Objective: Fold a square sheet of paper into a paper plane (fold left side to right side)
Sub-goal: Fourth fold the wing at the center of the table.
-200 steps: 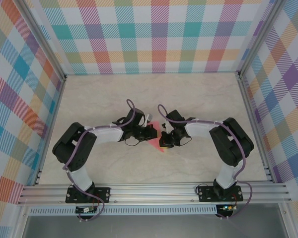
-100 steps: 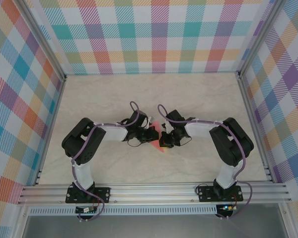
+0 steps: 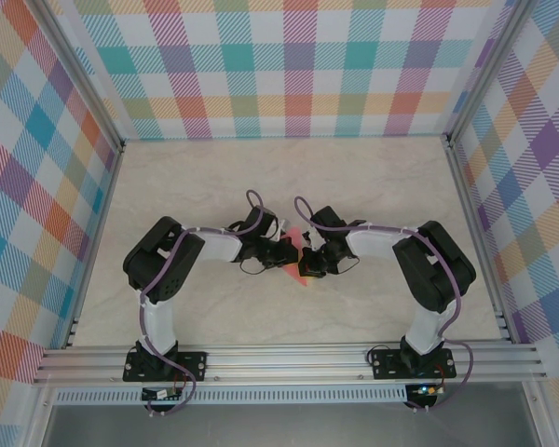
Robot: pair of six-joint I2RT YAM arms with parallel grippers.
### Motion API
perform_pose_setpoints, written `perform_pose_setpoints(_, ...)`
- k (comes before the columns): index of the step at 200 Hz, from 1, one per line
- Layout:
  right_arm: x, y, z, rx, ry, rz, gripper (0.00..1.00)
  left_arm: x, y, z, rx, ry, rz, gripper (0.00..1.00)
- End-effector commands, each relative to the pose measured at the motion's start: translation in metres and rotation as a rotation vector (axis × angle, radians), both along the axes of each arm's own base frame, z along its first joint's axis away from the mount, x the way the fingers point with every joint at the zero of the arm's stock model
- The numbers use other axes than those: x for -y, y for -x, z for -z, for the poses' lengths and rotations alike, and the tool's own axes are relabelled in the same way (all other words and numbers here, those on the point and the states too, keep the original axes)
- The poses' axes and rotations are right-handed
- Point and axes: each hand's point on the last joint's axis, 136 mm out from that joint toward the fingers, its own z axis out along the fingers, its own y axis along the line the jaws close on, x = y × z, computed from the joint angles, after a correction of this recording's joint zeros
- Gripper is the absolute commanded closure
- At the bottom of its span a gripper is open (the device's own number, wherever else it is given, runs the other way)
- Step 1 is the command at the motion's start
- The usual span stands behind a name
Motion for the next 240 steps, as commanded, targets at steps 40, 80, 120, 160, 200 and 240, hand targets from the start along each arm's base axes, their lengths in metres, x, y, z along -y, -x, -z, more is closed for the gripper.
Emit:
perform_pose_setpoints(40,0.054,0.035,0.047,-0.118,0.266,-0.001,1.0,-0.048,-0.058,0.01,0.063,-0.083,-0.108,1.0)
perform_pose_setpoints(80,0.053,0.037,0.047,-0.124,0.259,-0.002,1.0,-0.066,-0.085,0.015,0.046,-0.079,-0.132,1.0)
perform_pose_setpoints(120,0.053,0.038,0.046,-0.126,0.254,-0.004,1.0,-0.089,-0.117,0.022,0.02,-0.082,-0.176,1.0)
perform_pose_setpoints(160,0.053,0.039,0.046,-0.128,0.249,-0.005,1.0,-0.106,-0.133,0.023,0.014,-0.107,-0.198,1.0)
perform_pose_setpoints(200,0.04,0.034,0.04,-0.11,0.176,-0.002,1.0,-0.115,-0.141,0.005,0.03,-0.076,-0.213,1.0)
perform_pose_setpoints(240,0.006,0.008,0.005,-0.008,0.002,-0.001,0.95,-0.121,-0.134,-0.045,0.121,-0.041,-0.236,0.9)
